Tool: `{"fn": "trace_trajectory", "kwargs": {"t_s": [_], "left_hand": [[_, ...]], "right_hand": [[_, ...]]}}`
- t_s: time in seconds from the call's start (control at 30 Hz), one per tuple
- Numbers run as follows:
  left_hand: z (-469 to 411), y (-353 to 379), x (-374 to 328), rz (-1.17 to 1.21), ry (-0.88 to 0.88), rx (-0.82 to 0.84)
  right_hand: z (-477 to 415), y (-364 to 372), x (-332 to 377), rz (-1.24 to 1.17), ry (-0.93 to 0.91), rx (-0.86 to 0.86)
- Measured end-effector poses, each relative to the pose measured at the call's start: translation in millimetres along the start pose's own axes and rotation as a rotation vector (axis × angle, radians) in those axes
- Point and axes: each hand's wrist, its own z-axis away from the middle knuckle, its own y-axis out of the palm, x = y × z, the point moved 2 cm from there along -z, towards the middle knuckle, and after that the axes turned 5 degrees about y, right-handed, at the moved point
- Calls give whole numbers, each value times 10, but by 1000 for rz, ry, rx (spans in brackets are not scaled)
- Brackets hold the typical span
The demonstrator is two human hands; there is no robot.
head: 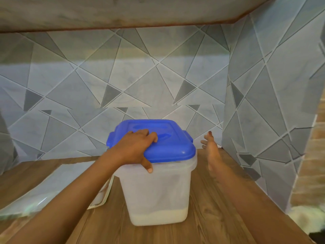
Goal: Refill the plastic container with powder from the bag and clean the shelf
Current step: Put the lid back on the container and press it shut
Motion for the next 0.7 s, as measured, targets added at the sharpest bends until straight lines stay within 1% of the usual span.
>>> {"fn": "trace_trajectory", "kwargs": {"t_s": [0.1, 0.17, 0.4, 0.47, 0.57, 0.7], "left_hand": [[36, 77, 68, 156, -10, 31], [56, 120, 75, 175, -7, 34], [130, 213, 79, 163, 24, 44], [130, 230, 68, 248, 49, 44], [142, 234, 71, 387, 40, 59], [177, 264, 104, 444, 43, -2]], "right_hand": [[-29, 38, -77, -7, 44, 64], [-54, 59, -122, -14, 60, 99], [-136, 148, -188, -37, 129, 121], [-144, 186, -199, -64, 140, 139], [-178, 237, -249, -94, 168, 172], [-209, 241, -322, -127, 148, 233]]}}
